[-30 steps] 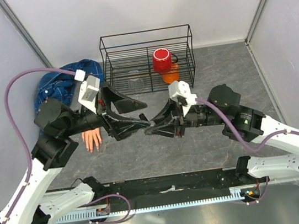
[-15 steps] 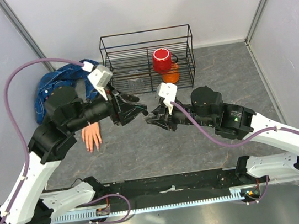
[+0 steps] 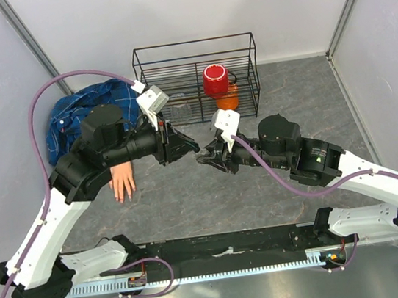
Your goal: Paint the nails
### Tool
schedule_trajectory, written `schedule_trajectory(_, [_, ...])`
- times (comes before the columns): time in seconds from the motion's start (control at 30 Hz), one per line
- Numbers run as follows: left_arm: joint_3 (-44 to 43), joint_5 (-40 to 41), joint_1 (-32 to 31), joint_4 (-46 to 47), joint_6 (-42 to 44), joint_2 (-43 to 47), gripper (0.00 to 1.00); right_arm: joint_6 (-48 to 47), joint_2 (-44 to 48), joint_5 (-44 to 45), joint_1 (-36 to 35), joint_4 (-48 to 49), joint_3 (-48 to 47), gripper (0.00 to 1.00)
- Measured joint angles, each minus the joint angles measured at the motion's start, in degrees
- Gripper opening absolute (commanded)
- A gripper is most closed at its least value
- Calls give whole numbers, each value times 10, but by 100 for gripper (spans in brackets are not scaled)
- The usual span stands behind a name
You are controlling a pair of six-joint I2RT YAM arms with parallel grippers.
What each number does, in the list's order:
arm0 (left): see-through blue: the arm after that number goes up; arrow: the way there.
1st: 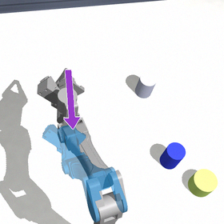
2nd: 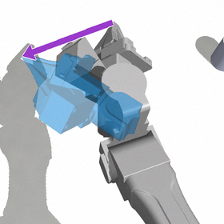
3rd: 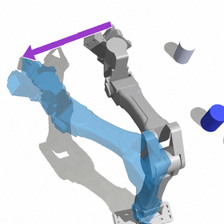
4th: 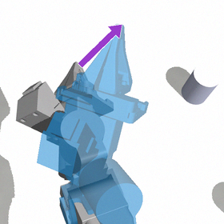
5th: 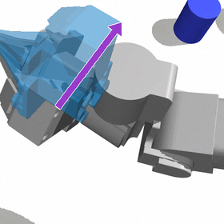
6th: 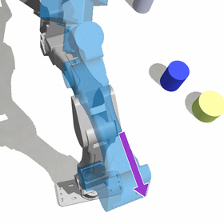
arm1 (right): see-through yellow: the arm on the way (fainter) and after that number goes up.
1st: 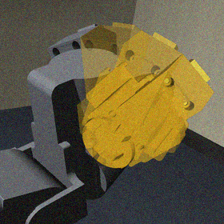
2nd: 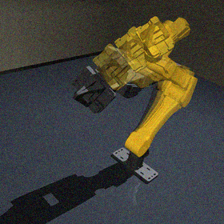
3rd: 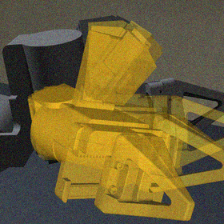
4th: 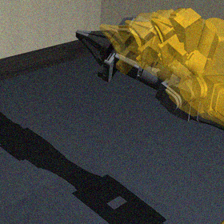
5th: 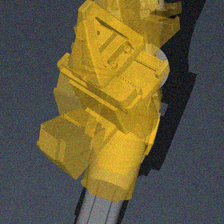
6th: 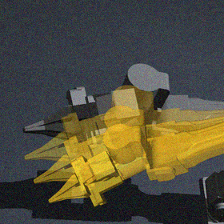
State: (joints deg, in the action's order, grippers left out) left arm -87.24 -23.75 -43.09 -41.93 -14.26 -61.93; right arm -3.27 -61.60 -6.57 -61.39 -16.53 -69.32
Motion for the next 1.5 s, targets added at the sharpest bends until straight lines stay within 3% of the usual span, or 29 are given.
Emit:
schedule_trajectory(0.2, [-2, -9, 0, 0, 0, 1, 2, 0, 0, 0, 0, 1, 0, 0])
schedule_trajectory(0.27, [-2, -9, 0, 0, 0, 1, 2, 0, 0, 0, 0, 1, 0, 9])
schedule_trajectory(0.3, [-2, -9, 0, 0, 0, 1, 2, 0, 1, 0, 0, 1, 0, 30])
schedule_trajectory(0.37, [-1, -8, 0, 2, 2, 0, 2, 2, 1, 5, 0, 1, 0, 51])
schedule_trajectory(0.4, [-1, -8, 0, 3, 3, 0, 2, 6, 1, 10, 0, 1, 0, 68])
schedule_trajectory(0.47, [5, 3, 0, 13, 7, 2, 2, 15, 5, 27, -1, 2, 5, 82])
schedule_trajectory(0.5, [10, 12, 0, 20, 9, 2, 2, 17, 9, 40, -2, 1, 10, 98])
schedule_trajectory(0.7, [38, 127, 0, 54, 24, -17, 2, 65, 56, 170, -2, -7, 79, 98])
schedule_trajectory(0.9, [118, 258, 0, 142, 17, -73, 2, 200, 136, 385, -2, -56, 177, 98])
schedule_trajectory(1.03, [165, 306, 0, 204, -26, -145, 2, 289, 190, 481, -1, -108, 215, 98])
schedule_trajectory(1.33, [154, 375, -17, 313, -108, -401, 2, 346, 250, 560, 0, -154, 222, 98])
schedule_trajectory(1.5, [152, 412, -42, 363, -121, -472, 2, 345, 252, 569, 0, -159, 222, 98])
